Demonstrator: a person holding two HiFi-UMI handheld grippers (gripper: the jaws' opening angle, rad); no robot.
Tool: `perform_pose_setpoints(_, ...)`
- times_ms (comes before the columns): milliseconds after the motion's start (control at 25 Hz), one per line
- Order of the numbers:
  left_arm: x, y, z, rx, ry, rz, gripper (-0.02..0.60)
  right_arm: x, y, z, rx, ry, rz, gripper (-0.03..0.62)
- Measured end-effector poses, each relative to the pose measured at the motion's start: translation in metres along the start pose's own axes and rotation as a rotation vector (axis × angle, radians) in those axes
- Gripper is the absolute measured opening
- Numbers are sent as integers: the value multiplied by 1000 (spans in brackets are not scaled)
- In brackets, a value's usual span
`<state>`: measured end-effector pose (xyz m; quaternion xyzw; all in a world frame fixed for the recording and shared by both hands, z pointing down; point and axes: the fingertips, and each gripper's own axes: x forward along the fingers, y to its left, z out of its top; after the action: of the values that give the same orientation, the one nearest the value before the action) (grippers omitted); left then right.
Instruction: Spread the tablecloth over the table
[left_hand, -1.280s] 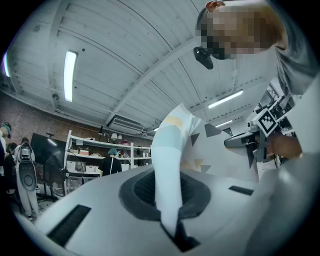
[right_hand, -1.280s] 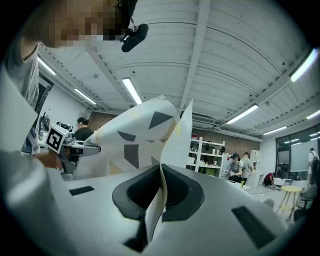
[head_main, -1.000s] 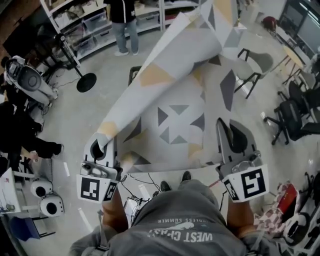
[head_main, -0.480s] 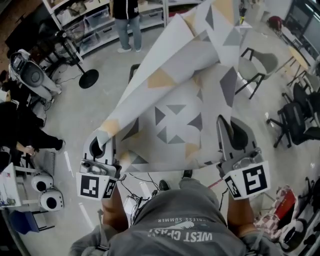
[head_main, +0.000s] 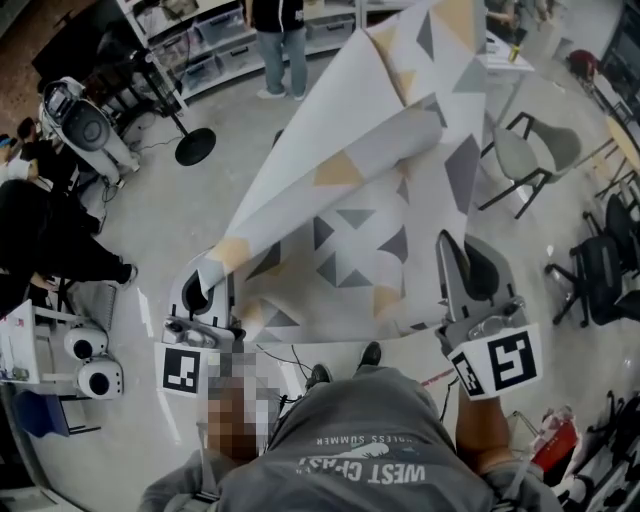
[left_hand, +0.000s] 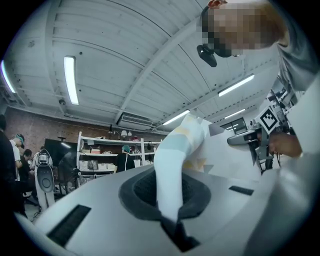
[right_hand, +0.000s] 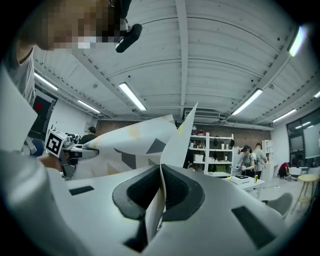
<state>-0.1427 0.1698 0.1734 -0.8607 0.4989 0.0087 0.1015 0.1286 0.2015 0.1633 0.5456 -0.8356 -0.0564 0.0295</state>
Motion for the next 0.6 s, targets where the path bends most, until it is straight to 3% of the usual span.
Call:
perform_pose_setpoints(200, 40, 11, -8, 9, 21, 40, 0, 42, -31, -6, 10, -3, 44, 12)
perform_pose_setpoints(600, 45, 3, -22, 17, 41, 90, 0, 50, -43, -21, 17, -8, 96, 12)
